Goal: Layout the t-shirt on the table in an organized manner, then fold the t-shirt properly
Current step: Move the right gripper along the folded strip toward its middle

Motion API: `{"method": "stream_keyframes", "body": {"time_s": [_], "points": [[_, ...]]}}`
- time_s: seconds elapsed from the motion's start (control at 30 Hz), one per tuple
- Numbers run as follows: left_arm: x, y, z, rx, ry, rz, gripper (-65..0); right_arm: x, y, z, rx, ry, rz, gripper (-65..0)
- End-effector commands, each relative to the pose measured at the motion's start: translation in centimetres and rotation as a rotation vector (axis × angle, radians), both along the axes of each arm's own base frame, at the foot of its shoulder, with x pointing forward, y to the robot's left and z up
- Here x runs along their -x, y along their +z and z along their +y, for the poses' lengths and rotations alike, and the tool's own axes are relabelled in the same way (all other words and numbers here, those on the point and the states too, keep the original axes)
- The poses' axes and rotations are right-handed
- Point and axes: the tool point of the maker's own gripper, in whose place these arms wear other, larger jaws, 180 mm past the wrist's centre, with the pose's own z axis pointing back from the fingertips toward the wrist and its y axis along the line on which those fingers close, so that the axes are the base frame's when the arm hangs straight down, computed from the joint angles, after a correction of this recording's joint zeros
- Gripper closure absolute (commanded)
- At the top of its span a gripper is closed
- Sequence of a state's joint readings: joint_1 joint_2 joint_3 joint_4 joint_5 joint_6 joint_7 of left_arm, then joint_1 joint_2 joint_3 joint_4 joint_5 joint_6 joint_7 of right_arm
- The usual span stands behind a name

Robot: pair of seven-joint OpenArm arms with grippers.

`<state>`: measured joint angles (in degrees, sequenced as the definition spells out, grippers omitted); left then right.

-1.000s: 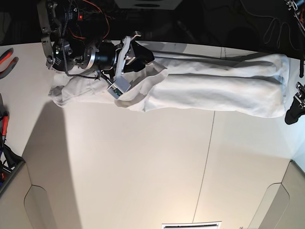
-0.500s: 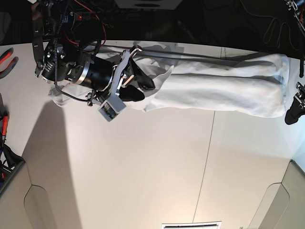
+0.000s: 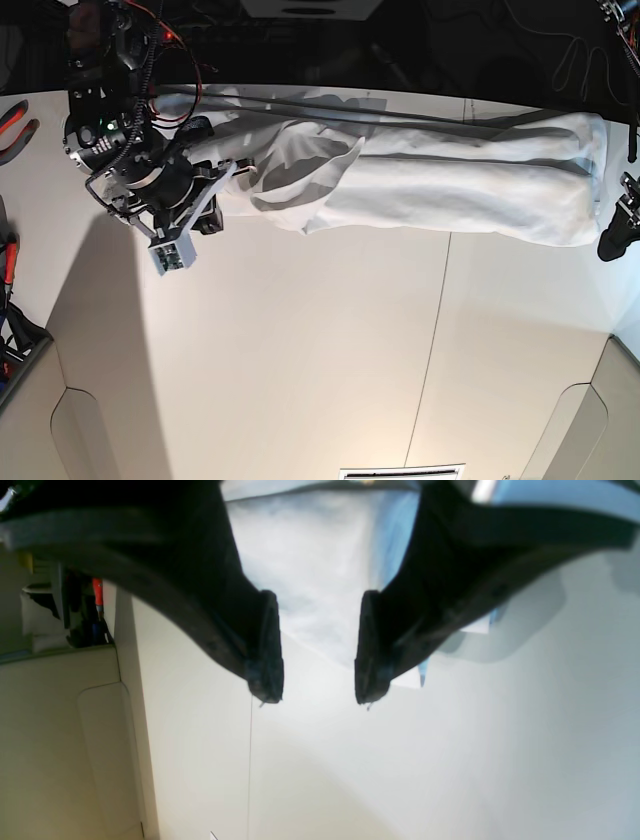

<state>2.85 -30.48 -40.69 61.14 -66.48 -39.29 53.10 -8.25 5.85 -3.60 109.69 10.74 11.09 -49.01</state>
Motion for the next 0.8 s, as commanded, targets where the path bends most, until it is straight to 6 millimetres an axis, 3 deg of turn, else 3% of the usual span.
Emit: {"method": "stream_keyframes", "body": {"time_s": [0.0, 0.47, 0.63, 0.77], "points": [[-1.0, 2.3, 1.0, -0.027, 0.006, -0.069, -27.3, -0.7, 0.6, 0.6, -0.033, -0.008, -0.035, 0.0], [-1.1, 1.0, -0.9, 0.034, 0.013, -0.08, -27.3, -1.3, -2.2, 7.1, -0.173, 0.103, 0.036, 0.0], [-1.2, 0.9, -1.1, 0.041, 0.017, -0.084, -27.3, -1.4, -2.8, 11.0, -0.173, 0.218, 0.055, 0.0], [-1.2, 0.9, -1.1, 0.041, 0.017, -0.084, -27.3, -0.5, -1.8, 15.3, -0.206, 0.341, 0.038, 0.0]]}}
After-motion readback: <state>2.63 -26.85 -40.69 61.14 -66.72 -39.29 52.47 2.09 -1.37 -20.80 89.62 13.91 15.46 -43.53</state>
